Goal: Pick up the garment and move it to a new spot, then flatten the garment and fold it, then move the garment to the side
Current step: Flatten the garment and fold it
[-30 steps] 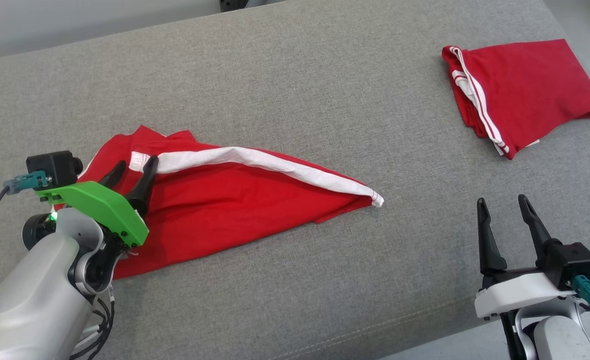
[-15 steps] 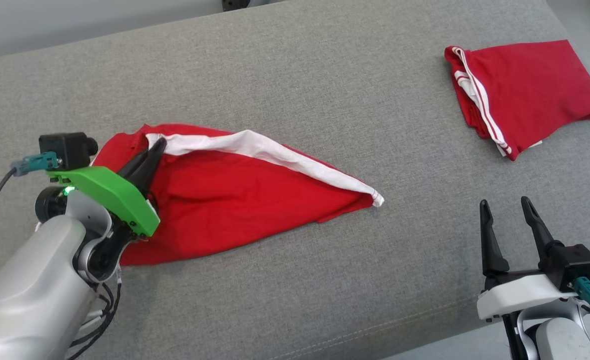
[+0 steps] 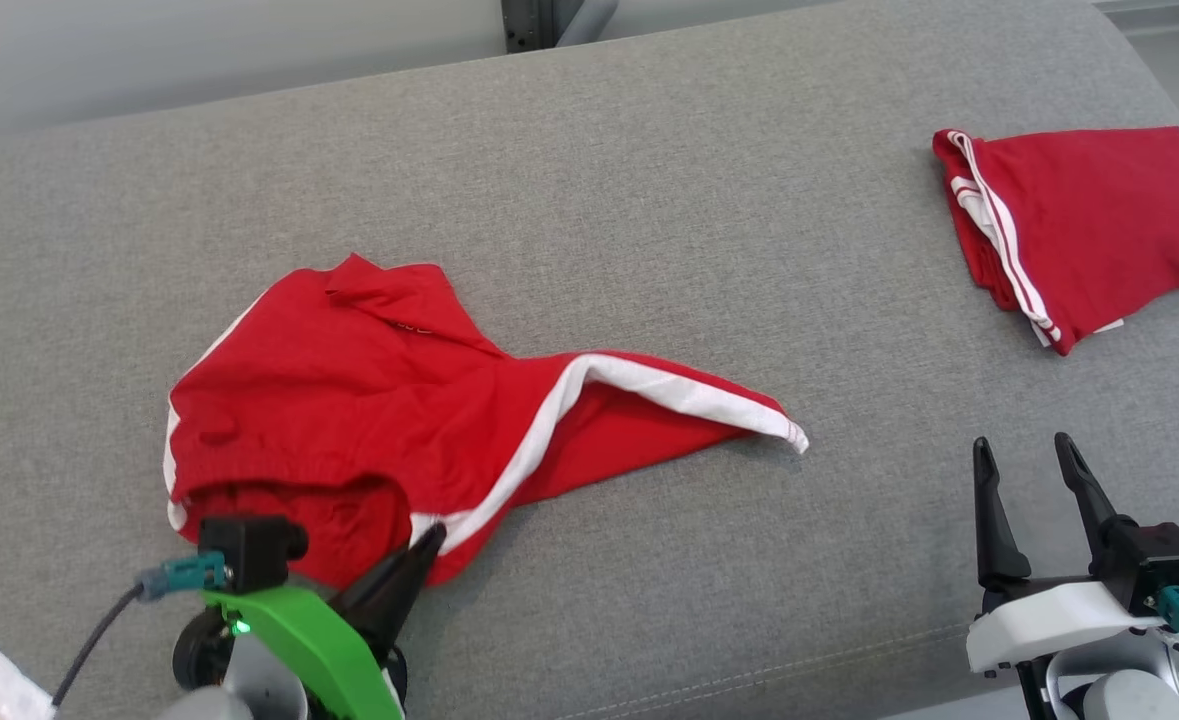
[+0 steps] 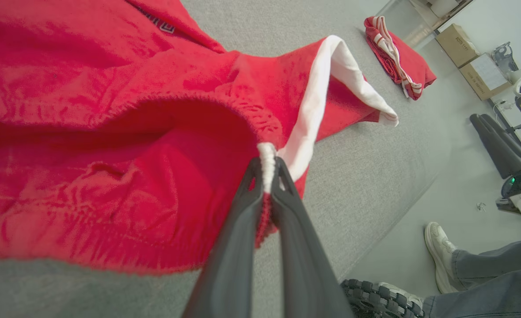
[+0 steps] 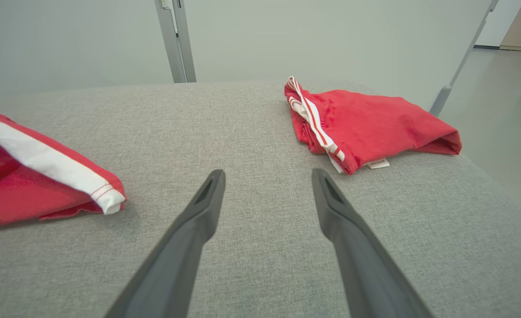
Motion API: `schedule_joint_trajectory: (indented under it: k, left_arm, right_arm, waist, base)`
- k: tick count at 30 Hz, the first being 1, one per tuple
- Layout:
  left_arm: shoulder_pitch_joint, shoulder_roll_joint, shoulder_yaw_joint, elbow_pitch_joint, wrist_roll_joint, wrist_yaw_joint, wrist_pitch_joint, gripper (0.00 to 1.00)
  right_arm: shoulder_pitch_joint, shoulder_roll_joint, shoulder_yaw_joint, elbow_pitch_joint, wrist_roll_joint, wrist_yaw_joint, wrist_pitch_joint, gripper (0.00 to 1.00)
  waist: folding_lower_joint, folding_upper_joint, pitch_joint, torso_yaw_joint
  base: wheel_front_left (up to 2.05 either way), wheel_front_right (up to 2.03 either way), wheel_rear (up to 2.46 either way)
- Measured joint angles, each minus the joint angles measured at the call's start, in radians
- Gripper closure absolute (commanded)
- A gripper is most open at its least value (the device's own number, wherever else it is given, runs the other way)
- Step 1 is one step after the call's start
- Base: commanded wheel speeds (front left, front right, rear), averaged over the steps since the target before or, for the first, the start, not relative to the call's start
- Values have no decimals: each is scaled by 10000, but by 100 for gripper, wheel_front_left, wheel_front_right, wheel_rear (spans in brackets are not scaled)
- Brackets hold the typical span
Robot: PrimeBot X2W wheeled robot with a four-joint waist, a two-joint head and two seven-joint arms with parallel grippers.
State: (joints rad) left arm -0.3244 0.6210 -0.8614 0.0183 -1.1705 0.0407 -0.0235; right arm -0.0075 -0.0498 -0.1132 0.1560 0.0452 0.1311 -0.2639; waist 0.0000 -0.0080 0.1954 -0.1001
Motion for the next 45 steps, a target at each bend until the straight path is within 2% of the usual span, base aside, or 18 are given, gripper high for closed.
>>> schedule_joint_trajectory:
  k: [4, 7, 12, 13, 15, 20, 25, 29, 33, 37, 42, 45]
  left_arm:
    - [1288, 128, 94, -161, -483, 391, -506, 100]
    - [1726, 209, 148, 307, -727, 389, -708, 100]
    - [1973, 94, 23, 1204, -1043, -144, -600, 100]
    - [1972, 38, 23, 1367, -1112, -213, -573, 91]
    - [1969, -96, 19, 1576, -1244, -324, -554, 0]
    - [1958, 21, -35, 1191, -1521, -633, -65, 0]
    - [1771, 533, 708, 395, -2017, -639, -138, 0]
    - [1139, 876, 1758, 564, -2476, 65, -456, 0]
    - [577, 1041, 2117, 1572, -2614, 663, -291, 0]
    - [331, 1204, 2084, 2589, -2546, 884, 59, 0]
    - [326, 1258, 2075, 3231, -2708, 713, 357, 0]
    - [331, 1112, 2197, 3411, -3081, 165, 441, 0]
  right_arm:
    - [15, 0, -2, 2, -31, -2, 0, 0]
    - [19, -6, -15, 10, -109, -2, 0, 0]
    - [-7, 2, 10, 52, -209, 0, 0, 0]
    - [-27, 6, 15, 65, -219, 0, 0, 0]
    - [-52, 6, 13, 75, -228, -2, 0, 0]
    - [-70, 4, -4, 58, -313, 0, 0, 0]
    - [-68, 2, -50, 0, -316, 0, 0, 0]
    - [-122, 0, 25, -21, -316, 0, 0, 0]
    - [-364, 8, 196, -13, -307, 0, 0, 0]
    - [-393, 4, 155, -12, -278, -2, 0, 0]
    - [-354, 2, 79, -15, -234, -2, 0, 0]
    - [-303, 4, 58, -23, -222, -2, 0, 0]
  waist:
    - [0, 0, 8, 269]
    - [0, 0, 27, 491]
    - [0, 0, 45, 818]
    - [0, 0, 50, 867]
    - [0, 0, 52, 944]
    - [0, 0, 66, 971]
    - [0, 0, 151, 934]
    - [0, 0, 319, 866]
    - [0, 0, 483, 682]
    - [0, 0, 585, 391]
    - [0, 0, 658, 56]
    - [0, 0, 677, -69]
  base:
    - [0, 0, 0]
    - [0, 0, 0]
    - [0, 0, 0]
    - [0, 0, 0]
    - [0, 0, 0]
    - [0, 0, 0]
    - [0, 0, 0]
    - [0, 0, 0]
    - [0, 0, 0]
    - [0, 0, 0]
    - [0, 0, 0]
    - [0, 0, 0]
